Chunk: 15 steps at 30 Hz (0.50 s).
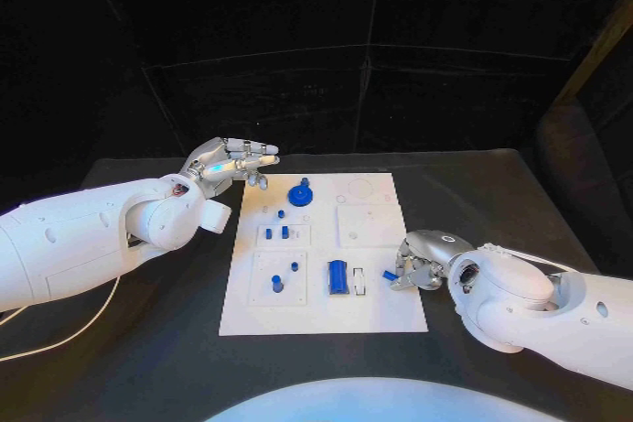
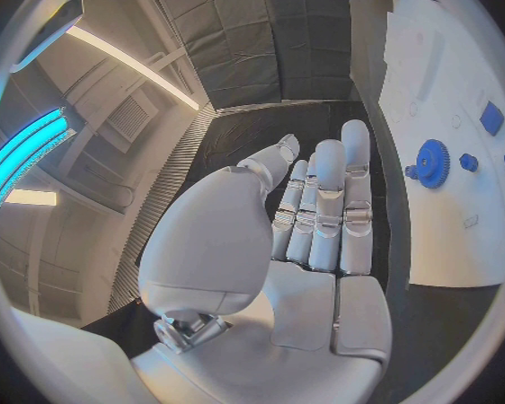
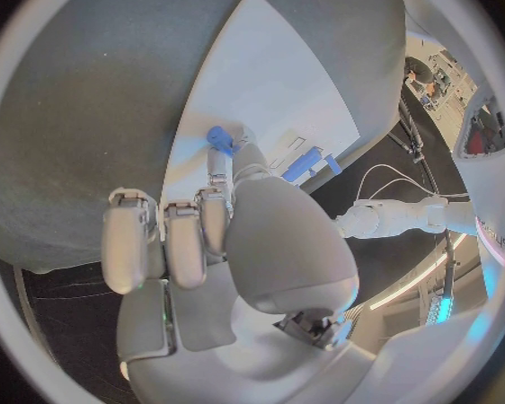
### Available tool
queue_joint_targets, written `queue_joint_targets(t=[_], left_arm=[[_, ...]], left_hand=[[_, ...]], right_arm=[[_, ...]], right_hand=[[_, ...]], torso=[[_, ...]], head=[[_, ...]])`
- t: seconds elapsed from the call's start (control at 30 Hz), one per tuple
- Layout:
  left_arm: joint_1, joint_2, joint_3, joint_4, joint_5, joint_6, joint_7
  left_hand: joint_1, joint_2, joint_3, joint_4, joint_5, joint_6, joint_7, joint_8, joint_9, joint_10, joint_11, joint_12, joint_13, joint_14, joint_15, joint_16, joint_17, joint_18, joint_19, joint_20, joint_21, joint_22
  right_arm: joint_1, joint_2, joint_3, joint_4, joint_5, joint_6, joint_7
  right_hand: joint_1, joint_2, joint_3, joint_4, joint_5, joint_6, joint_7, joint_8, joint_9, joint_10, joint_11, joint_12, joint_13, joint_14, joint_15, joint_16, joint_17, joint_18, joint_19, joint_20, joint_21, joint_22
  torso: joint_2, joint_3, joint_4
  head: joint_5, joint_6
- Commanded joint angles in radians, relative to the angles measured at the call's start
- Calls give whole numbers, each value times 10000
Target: Assemble the parts on the task board
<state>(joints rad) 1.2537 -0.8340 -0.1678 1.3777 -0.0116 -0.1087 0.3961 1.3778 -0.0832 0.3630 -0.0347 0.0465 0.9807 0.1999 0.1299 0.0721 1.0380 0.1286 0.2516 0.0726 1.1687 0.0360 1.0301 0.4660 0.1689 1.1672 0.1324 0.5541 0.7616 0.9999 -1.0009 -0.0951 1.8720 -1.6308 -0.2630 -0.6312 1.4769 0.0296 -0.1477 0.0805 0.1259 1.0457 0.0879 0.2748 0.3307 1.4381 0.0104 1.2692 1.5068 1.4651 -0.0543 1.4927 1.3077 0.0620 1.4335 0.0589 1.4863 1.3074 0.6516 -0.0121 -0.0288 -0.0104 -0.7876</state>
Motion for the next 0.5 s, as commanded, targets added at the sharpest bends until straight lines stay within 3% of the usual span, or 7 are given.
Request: queue_joint_targets(t=[0.03,0.13,0.23,0.5], left_arm=[[14,-6,-1,19,2,129,48],[14,-7,-4,23,2,128,47],[14,-9,-7,20,1,122,45],[14,-6,-12,17,1,121,45]], left_hand=[[-56,22,-48,-28,41,-55,-9,52,10,-58,-32,68,5,-64,6,62,-11,136,-53,16,-35,-10],[-66,10,-60,-27,41,-58,-7,57,9,-63,-30,76,5,-67,6,63,-14,135,-53,16,-38,-12],[-66,10,-60,-27,41,-58,-7,57,9,-63,-30,76,5,-67,6,63,-14,135,-53,16,-38,-12],[-66,10,-60,-27,41,-58,-7,57,9,-63,-30,76,5,-67,6,63,-14,135,-53,16,-38,-12]], right_arm=[[-124,20,-113,-52,-288,740,-204],[-126,18,-113,-17,-324,698,-217],[-127,9,-112,25,-339,558,-242],[-125,-194,-104,451,-137,-545,-311]], right_hand=[[569,536,69,-60,178,122,-8,-84,-1175,11,-48,-46,-1867,754,-43,19,1132,-178,20,-30,34,688],[305,625,113,89,193,149,-15,-156,-1198,32,-46,-36,-1855,756,-36,21,1138,-179,22,-24,33,691],[44,730,202,268,498,178,-41,-241,-1222,55,-61,-32,-1846,758,-48,23,1146,-180,28,-28,35,700],[-219,864,501,492,680,228,-61,-397,-1260,132,-91,52,-1762,766,-75,39,1180,-198,93,-60,72,787]], torso=[[-2,-9,-13],[1,-4,-4],[4,3,0],[3,-1,16]], head=[[-13,-6],[-32,-31],[-33,-20],[-38,-28]])
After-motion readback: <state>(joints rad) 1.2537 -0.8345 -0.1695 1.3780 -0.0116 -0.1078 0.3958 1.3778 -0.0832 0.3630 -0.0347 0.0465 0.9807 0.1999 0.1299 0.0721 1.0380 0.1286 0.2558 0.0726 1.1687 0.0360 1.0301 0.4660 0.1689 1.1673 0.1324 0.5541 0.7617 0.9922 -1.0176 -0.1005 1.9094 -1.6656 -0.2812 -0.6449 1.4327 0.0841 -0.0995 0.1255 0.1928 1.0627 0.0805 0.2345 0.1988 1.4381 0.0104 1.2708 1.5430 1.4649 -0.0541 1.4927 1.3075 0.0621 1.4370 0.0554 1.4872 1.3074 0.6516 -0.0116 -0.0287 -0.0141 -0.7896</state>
